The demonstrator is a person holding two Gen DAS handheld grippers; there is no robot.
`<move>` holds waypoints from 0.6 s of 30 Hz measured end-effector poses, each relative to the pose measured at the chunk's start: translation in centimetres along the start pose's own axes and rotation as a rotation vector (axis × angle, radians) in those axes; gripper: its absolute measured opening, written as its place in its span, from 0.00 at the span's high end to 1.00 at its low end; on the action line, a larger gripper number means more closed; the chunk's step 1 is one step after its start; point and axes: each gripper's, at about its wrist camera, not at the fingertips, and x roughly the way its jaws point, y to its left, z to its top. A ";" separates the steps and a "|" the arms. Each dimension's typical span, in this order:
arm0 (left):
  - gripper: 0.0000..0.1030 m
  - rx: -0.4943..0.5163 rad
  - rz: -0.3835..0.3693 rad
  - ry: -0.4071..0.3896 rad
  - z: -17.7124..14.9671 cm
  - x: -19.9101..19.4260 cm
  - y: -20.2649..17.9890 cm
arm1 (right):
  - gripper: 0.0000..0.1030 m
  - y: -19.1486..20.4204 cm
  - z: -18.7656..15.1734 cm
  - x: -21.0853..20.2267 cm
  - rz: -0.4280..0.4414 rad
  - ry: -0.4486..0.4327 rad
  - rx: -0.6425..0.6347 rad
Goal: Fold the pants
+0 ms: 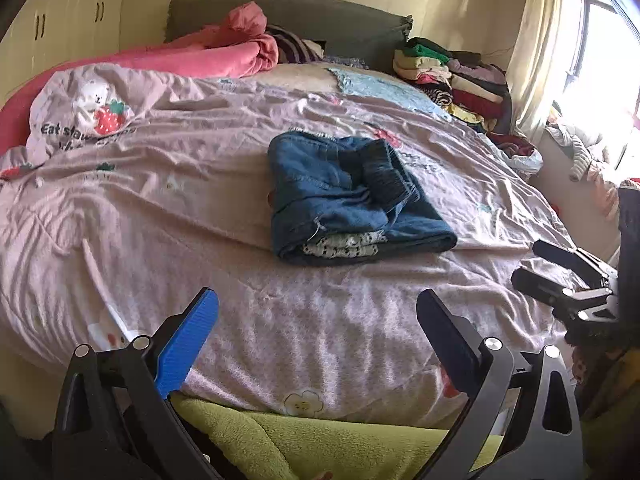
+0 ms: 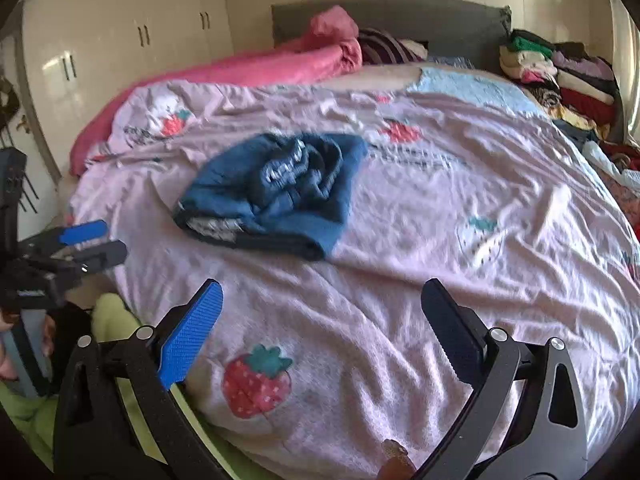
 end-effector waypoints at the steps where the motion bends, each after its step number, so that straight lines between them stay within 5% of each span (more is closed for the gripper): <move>1: 0.04 -0.001 0.002 0.002 0.0 0.2 0.1 | 0.09 0.0 -0.1 0.2 -0.002 0.004 0.004; 18: 0.04 -0.007 0.029 0.026 -0.5 1.4 0.7 | 0.09 0.1 -0.2 0.9 -0.004 0.008 0.016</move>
